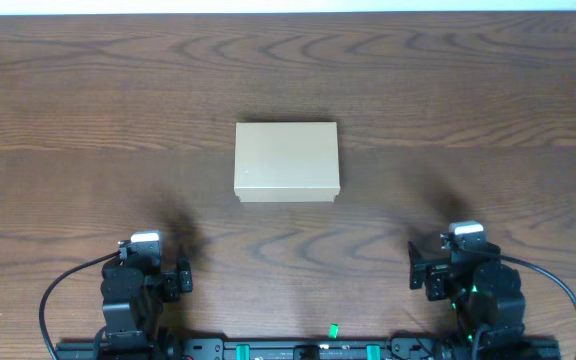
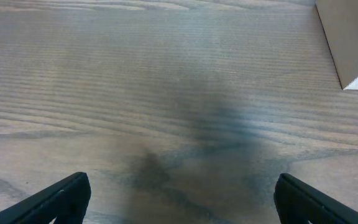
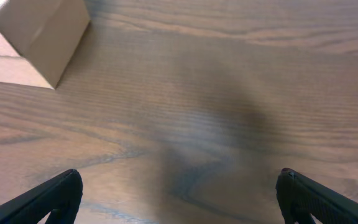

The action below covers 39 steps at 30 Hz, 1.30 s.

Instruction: Pack container

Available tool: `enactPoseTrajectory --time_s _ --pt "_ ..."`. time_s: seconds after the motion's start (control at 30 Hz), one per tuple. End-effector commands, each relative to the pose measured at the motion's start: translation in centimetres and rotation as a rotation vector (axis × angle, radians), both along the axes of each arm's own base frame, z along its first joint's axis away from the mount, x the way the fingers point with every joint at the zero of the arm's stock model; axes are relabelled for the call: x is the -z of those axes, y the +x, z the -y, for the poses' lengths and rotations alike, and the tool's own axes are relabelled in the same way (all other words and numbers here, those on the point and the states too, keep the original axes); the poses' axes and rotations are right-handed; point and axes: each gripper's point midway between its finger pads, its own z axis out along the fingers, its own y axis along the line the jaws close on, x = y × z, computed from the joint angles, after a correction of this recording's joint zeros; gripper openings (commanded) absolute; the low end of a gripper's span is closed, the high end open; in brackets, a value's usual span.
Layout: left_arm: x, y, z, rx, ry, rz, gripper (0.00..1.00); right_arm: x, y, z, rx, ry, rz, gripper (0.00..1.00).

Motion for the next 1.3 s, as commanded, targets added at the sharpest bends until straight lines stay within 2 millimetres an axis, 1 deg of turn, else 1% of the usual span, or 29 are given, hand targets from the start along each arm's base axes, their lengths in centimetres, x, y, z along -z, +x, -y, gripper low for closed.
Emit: enactPoseTrajectory --time_s 0.0,0.17,0.47,1.27 --pt "0.8 -0.2 -0.3 -0.021 -0.004 -0.015 0.95 1.0 0.1 -0.2 -0.015 0.011 0.005 0.99" --pt "0.8 -0.2 -0.3 -0.021 -0.004 -0.015 0.95 2.8 0.0 -0.3 -0.015 0.035 -0.011 0.99" --pt "0.8 -0.2 -0.3 -0.021 -0.004 -0.015 0.95 2.2 0.2 -0.3 -0.014 0.035 0.024 0.99" --pt "0.8 -0.2 -0.3 -0.021 -0.004 -0.015 0.95 2.2 0.1 -0.4 -0.017 0.035 0.022 0.99"
